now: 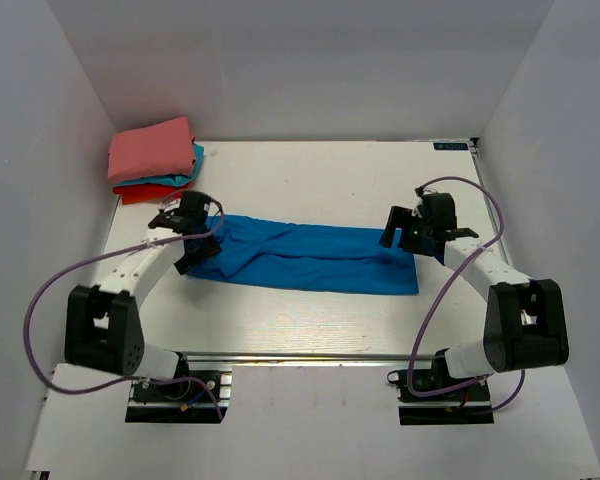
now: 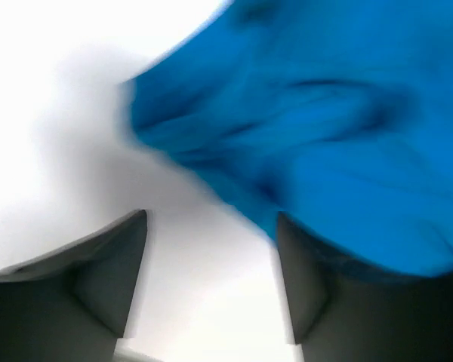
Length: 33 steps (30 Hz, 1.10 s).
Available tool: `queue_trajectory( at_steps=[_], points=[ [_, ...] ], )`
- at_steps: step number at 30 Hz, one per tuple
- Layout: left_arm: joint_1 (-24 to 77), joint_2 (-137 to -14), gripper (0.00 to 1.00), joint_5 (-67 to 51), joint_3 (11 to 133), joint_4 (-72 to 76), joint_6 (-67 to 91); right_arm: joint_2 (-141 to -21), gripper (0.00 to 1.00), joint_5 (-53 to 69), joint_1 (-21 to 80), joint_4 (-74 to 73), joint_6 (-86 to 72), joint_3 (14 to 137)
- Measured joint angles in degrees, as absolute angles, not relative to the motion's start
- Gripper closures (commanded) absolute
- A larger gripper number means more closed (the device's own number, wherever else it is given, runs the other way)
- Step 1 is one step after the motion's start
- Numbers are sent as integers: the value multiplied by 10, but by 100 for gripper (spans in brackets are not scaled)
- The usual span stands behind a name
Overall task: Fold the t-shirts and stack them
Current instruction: Fold the other side of the tshirt into a rectangle, then rotate the tshirt 90 degrees
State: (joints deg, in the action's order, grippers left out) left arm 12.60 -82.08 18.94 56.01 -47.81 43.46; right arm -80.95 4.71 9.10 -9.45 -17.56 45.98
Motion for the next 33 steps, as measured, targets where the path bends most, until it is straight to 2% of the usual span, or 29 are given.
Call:
queue_trajectory(
  at_steps=[1,2,6,11,16,22,33],
  points=[
    [127,-802,4,169,560,-451,423,-809,10,50,91,-94,-176,460],
    [127,-785,0,140,559,-422,409,-809,10,52,91,-94,-176,460],
    [137,-779,0,4,560,-294,366,-809,10,60,92,-93,-176,460],
    [163,-871,0,-70,564,-235,333,-814,10,60,92,-92,-176,460],
    [159,-886,0,-62,537,-240,321,-829,10,54,92,-93,-176,460],
    [146,-845,0,12,483,-246,326,-860,10,48,92,-93,-176,460],
    [138,-901,0,76,490,-251,339,-892,10,57,92,-80,-178,460]
  ],
)
